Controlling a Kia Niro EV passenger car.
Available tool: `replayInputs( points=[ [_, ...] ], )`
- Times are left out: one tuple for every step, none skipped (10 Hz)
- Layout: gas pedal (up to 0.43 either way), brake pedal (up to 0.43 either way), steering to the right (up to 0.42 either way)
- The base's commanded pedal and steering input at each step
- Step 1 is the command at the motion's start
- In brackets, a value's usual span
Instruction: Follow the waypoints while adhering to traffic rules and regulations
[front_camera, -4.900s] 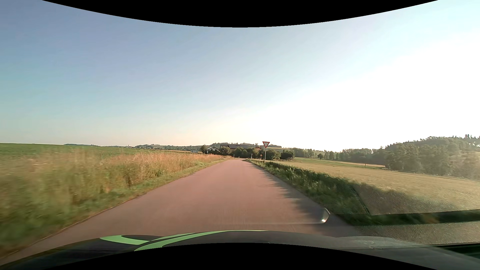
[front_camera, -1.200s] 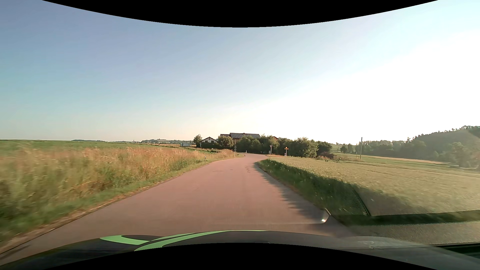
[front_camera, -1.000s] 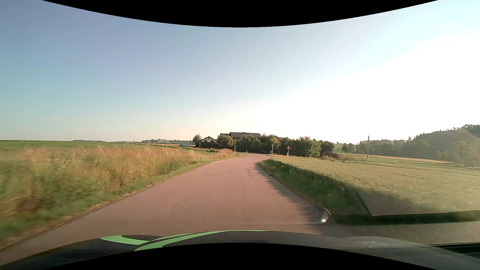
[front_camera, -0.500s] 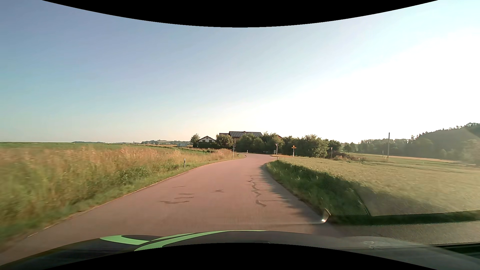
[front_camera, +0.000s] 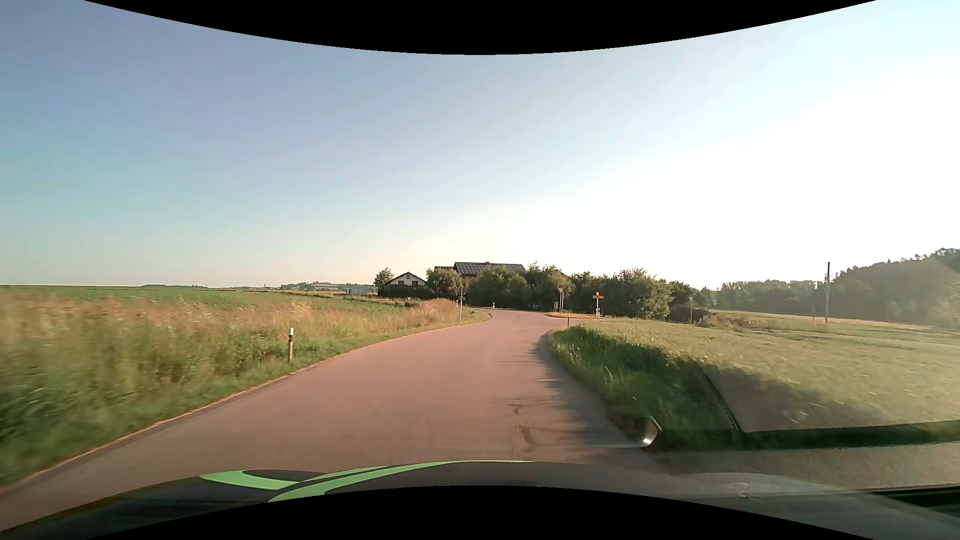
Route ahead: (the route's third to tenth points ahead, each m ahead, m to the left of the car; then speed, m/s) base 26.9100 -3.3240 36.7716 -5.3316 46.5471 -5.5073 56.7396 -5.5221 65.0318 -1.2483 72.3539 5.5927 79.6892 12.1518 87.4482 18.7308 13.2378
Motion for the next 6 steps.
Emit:
replayInputs(
  points=[
    [0.0,0.195,0.018],
    [0.0,0.201,0.021],
    [0.0,0.201,0.023],
    [0.0,0.213,0.025],
    [0.0,0.213,0.028],
    [0.0,0.22,0.03]
  ],
)
